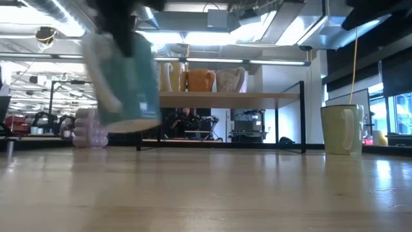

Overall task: Place coffee mugs
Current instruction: Put the blue mug on the shelf

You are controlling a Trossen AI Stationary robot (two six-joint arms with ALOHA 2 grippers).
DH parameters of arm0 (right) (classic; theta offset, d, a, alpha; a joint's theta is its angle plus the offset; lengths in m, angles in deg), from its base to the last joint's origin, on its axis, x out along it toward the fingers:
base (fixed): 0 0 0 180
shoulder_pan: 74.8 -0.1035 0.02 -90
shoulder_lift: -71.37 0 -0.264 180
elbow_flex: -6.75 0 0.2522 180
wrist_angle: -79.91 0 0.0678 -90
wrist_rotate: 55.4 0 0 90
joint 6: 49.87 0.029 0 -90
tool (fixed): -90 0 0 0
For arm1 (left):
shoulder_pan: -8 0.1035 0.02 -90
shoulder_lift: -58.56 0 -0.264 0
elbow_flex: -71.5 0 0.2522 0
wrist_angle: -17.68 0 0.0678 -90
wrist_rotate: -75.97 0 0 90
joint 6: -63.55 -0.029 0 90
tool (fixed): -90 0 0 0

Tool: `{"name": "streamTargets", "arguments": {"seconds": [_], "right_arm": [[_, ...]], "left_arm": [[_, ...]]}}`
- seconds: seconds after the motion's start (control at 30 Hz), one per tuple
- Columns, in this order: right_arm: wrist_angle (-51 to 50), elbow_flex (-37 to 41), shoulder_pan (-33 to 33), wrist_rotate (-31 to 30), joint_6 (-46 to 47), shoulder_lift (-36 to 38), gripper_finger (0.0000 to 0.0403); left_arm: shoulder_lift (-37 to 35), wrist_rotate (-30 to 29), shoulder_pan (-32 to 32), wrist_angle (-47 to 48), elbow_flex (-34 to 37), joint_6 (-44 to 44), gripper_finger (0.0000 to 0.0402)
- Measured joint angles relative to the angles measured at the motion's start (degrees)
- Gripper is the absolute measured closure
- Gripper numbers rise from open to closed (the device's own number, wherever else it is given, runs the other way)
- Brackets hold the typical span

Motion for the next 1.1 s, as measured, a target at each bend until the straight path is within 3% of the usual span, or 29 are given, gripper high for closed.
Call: {"name": "streamTargets", "arguments": {"seconds": [0.27,0.53,0.87,1.1], "right_arm": [[-2.5,0.0,-5.3,-0.6,3.7,-2.9,0.0214],[-5.5,0.0,-8.0,-0.1,6.6,-4.4,0.0214],[-5.7,0.9,-7.8,1.8,6.2,-4.4,0.0214],[-3.9,3.3,-7.8,5.4,6.2,-4.3,0.0214]], "left_arm": [[17.1,0.8,1.2,0.3,-16.3,0.5,0.0379],[28.1,0.2,3.0,1.9,-29.3,3.1,0.0379],[30.5,-1.0,3.2,2.0,-32.1,4.7,0.0376],[30.5,-0.9,3.2,1.2,-32.1,4.8,0.0311]]}}
